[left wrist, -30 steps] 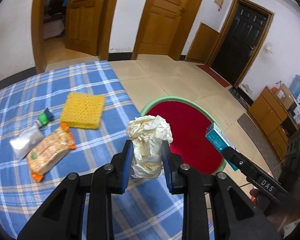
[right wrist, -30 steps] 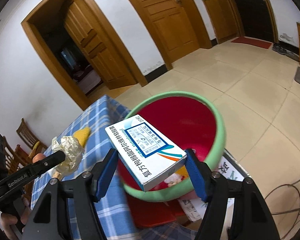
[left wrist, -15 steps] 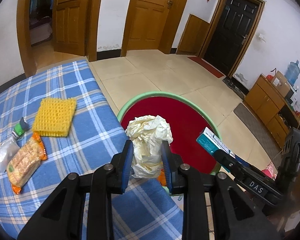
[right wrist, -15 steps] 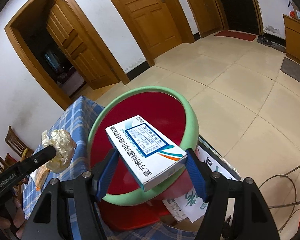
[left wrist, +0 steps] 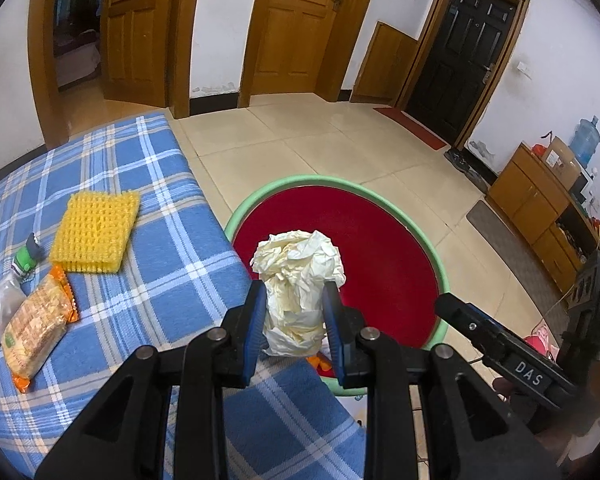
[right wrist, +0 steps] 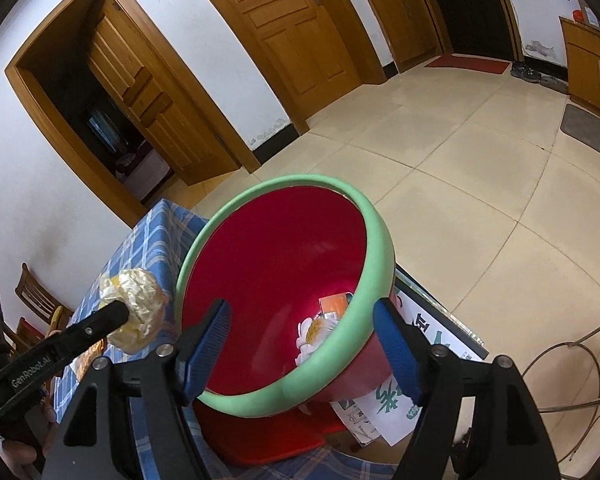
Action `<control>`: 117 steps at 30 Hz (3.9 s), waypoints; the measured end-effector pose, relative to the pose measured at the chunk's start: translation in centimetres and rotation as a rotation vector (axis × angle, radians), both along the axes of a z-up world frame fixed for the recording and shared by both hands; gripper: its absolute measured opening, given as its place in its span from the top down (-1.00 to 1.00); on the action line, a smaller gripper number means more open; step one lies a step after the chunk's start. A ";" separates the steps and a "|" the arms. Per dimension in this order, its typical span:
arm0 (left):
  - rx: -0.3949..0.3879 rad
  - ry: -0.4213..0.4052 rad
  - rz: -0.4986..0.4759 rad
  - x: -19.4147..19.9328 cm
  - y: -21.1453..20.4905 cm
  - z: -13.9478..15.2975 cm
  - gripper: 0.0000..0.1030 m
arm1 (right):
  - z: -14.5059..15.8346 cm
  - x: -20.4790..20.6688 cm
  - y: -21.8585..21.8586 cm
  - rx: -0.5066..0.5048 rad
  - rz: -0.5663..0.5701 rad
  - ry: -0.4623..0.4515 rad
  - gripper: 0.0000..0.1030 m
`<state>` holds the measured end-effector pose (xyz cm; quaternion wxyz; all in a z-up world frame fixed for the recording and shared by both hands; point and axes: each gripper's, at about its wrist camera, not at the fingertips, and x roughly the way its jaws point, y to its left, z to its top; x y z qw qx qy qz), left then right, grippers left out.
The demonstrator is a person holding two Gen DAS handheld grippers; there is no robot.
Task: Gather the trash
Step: 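Open the right tool to drop the medicine box into the bucket, then open the left tool to drop the crumpled paper into the bucket, then move both open tools back over the table, then grasp the clear plastic bag with the left tool, then reach the right tool toward the bread package while the left tool holds the plastic bag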
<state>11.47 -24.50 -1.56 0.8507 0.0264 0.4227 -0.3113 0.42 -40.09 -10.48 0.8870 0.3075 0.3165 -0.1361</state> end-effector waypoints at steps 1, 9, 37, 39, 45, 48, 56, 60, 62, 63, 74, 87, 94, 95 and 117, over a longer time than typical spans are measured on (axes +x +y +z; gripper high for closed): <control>0.001 0.000 -0.002 0.1 -0.1 0.0 0.45 | 0.2 -0.1 -0.1 -0.003 -0.004 -0.005 -0.47; 0.006 -0.019 -0.038 0.3 -1.5 0.2 0.33 | 0.8 -0.7 -0.1 -0.015 -0.028 -0.018 -0.48; 0.025 -0.082 0.131 1.7 7.2 2.0 0.01 | 2.7 0.0 2.9 -0.021 0.045 -0.036 -0.57; 0.028 -0.083 0.152 2.0 8.2 2.1 0.01 | 2.8 0.3 3.5 -0.025 0.058 -0.035 -0.58; 0.053 -0.093 0.219 2.8 11.4 2.0 0.01 | 2.9 1.0 4.8 -0.023 0.084 -0.030 -0.59; 0.058 -0.092 0.257 3.5 13.2 1.8 0.01 | 3.0 1.5 5.8 -0.027 0.102 -0.027 -0.59; 0.082 -0.079 0.352 5.2 17.9 0.8 0.01 | 3.1 2.5 7.8 -0.039 0.139 -0.017 -0.62; 0.090 -0.063 0.393 6.0 19.6 0.2 -0.02 | 3.3 2.8 8.4 -0.044 0.153 -0.012 -0.62; 0.094 -0.055 0.407 6.5 20.4 -0.2 -0.07 | 3.3 3.1 8.8 -0.048 0.160 -0.010 -0.62; 0.096 -0.051 0.412 6.6 20.6 -0.3 -0.07 | 3.3 3.2 9.0 -0.049 0.165 -0.009 -0.62; 0.047 0.064 0.423 8.2 22.6 -3.4 -0.07 | 3.2 4.4 10.9 -0.066 0.206 0.009 -0.62; -0.003 0.080 0.396 6.6 22.8 -3.8 0.29 | 2.8 4.9 12.4 -0.070 0.240 0.022 -0.62; -0.040 0.060 0.463 4.3 24.7 -2.7 0.29 | 3.0 5.7 14.3 -0.078 0.285 0.026 -0.62; -0.048 0.056 0.477 3.9 25.1 -2.5 0.29 | 3.1 5.9 14.8 -0.081 0.296 0.025 -0.62; -0.032 0.015 0.668 0.5 32.0 -2.1 0.29 | 1.5 11.5 25.7 -0.081 0.408 0.108 -0.76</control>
